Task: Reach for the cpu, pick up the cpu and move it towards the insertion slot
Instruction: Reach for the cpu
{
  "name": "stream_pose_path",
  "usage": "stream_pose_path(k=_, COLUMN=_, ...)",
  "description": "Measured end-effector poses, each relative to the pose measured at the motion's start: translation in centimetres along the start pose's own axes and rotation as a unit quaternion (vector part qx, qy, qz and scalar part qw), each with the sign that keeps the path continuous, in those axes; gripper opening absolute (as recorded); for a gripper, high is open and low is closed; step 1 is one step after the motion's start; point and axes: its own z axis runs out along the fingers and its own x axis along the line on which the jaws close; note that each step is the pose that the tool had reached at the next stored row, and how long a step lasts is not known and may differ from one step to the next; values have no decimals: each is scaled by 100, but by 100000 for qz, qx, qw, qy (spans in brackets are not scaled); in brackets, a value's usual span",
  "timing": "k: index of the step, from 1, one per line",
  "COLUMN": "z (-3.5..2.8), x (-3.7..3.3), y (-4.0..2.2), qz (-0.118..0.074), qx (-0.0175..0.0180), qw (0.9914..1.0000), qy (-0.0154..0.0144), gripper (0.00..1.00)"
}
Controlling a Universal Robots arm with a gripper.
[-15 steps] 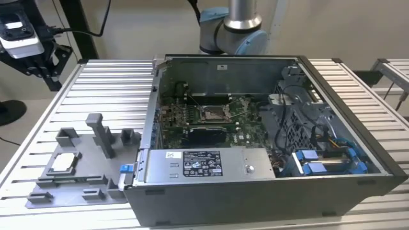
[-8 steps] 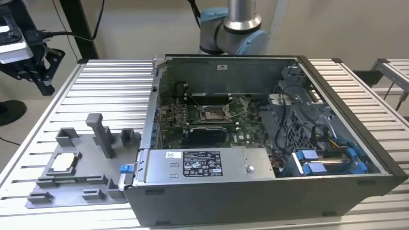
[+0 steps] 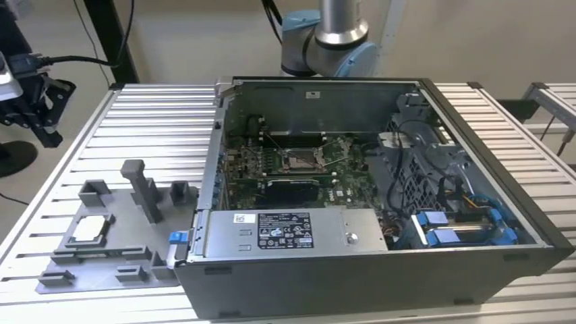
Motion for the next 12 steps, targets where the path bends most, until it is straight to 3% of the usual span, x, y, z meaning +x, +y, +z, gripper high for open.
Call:
stream_pose_path(k=4, z=10, x=26, y=-53, qz=2, qx=0, qw=100000, qy=1, gripper=0)
stream_pose_path(k=10, z=11, x=34, y=-59, qz=-4, qx=-2, qw=100000, qy=10, gripper=0)
stream_pose_path(k=11, z=10, x=34, y=-59, qz=-4, qx=0, qw=100000, qy=18, gripper=100)
stream_pose_path(k=12, z=11, x=34, y=-59, qz=-4, qx=-4, qw=100000, qy=16, gripper=100)
